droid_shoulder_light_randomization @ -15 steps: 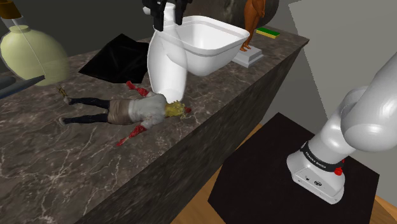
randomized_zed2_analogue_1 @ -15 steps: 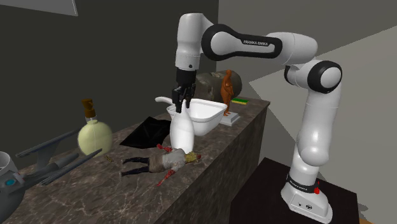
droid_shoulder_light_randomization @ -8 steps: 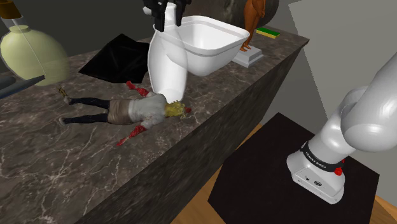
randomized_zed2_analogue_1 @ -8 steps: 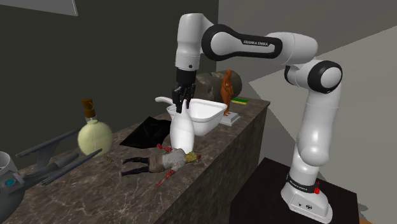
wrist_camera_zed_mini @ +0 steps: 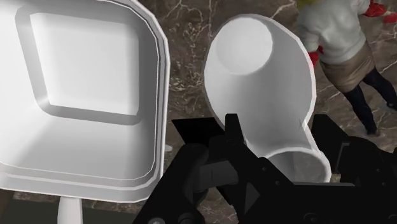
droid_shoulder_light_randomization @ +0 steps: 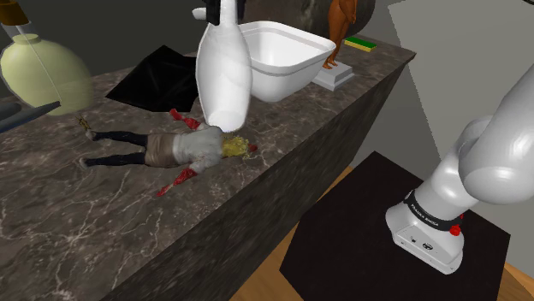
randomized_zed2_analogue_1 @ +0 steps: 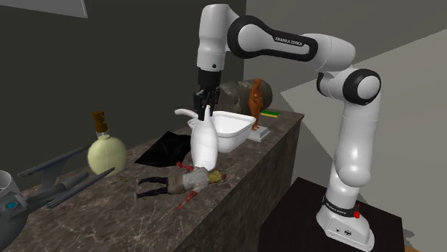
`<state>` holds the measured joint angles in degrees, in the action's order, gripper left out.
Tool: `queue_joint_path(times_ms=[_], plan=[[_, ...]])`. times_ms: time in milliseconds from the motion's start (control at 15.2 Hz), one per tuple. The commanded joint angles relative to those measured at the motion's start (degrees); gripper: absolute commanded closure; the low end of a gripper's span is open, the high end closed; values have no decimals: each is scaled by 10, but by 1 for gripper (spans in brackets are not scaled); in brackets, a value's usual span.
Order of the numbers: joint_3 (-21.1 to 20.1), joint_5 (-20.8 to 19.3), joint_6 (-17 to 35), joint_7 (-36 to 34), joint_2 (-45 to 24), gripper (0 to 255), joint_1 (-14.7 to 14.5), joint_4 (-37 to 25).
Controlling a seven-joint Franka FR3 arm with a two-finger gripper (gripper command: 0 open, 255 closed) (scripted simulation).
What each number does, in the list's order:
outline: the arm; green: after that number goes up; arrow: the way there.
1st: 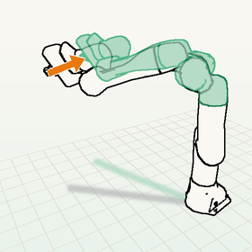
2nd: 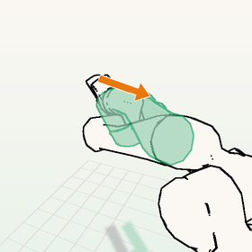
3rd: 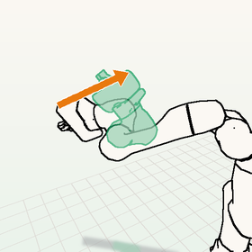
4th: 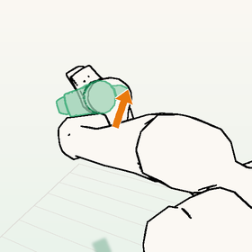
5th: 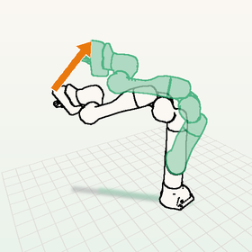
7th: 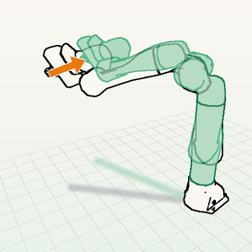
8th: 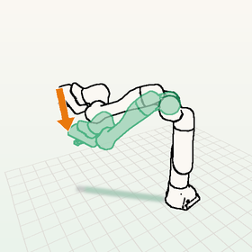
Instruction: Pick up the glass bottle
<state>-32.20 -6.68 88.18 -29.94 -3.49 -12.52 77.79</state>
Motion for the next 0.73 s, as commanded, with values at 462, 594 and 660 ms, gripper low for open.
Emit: queue_joint_path(times_ms=[462, 594, 660], plan=[[-12, -41, -98, -13, -62, 255, -28, -149], [-13, -49, -113, -15, -73, 255, -35, -173], [-13, -49, -113, -15, -73, 255, -35, -173]])
